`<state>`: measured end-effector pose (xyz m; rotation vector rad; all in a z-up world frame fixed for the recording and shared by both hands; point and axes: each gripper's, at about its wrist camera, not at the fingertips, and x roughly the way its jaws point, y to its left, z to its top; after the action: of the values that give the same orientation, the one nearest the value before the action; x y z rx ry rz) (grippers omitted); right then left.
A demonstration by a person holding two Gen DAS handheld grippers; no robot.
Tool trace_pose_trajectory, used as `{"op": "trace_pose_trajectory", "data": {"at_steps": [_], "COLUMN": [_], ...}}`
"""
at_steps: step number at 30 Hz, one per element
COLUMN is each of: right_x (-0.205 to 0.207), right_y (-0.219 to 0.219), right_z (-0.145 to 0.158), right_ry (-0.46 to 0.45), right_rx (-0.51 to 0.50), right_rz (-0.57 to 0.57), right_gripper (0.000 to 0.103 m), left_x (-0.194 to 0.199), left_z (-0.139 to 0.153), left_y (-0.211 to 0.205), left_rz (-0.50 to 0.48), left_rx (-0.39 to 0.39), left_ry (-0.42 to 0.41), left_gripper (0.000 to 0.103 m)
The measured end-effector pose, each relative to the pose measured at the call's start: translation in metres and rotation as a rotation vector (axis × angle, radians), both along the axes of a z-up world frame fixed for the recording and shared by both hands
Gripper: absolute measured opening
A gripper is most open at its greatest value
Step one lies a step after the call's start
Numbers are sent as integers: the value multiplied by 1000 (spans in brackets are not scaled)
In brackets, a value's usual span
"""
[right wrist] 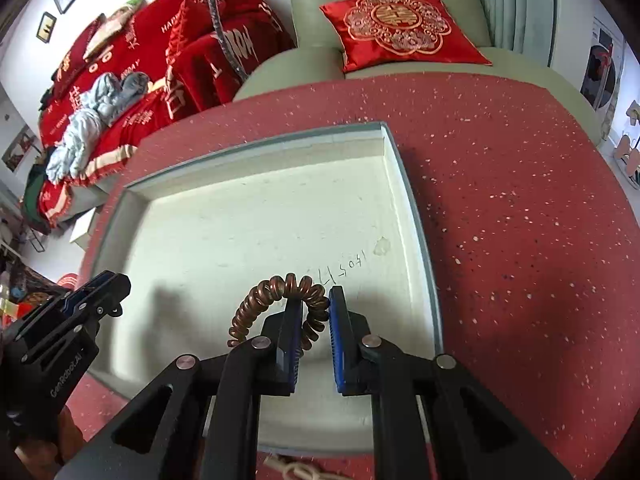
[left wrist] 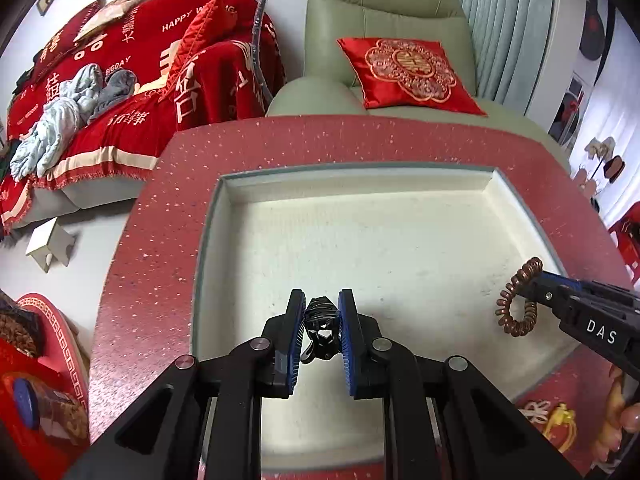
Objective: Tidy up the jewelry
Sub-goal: 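Carry the hair tie into the tray and open the right tool while the left tool drops the clip there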
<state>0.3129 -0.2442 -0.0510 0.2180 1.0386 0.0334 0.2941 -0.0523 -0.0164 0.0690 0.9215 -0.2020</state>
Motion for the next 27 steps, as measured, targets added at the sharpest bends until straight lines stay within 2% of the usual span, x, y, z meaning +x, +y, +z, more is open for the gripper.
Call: {"op": "trace_pose_trajectory", "data": {"at_steps": [7, 8, 9, 11, 16, 20, 22, 23, 25, 27], "right_x": [6, 6, 6, 5, -1, -13, -18, -22, -27, -32], "right_y": [10, 13, 15, 15, 9, 2, -1, -3, -4, -6], "right_z": [-11, -11, -11, -10, 3, 21, 27, 30, 33, 34], "right_ry": [6, 7, 8, 8, -12, -47, -59, -60, -63, -63], "right_rx": [-75, -89, -100, -104, -42, 35, 56, 64, 79, 92], "right_rz": [25, 33, 39, 39, 25, 8, 2, -2, -6, -11], "right_gripper": [18, 23, 36, 56, 57, 70, 71, 72, 72, 76], "left_x": [9, 9, 10, 10, 8, 6, 5, 5, 3, -2], "left_z": [-15, -17, -19, -23, -21, -17, -14, -13, -10, -2], "left_y": [-6, -5, -5, -3, -2, -3, -3, -3, -1, 1], "left_rz": [9, 16, 22, 35, 41, 39, 43, 43, 59, 88], "left_rx": [52, 56, 58, 58, 38, 26, 24, 21, 9, 5], "left_ry": [21, 27, 32, 40, 51, 37, 29, 28, 19, -30], "left_gripper": [35, 35, 35, 35, 35, 35, 35, 39, 103, 103]}}
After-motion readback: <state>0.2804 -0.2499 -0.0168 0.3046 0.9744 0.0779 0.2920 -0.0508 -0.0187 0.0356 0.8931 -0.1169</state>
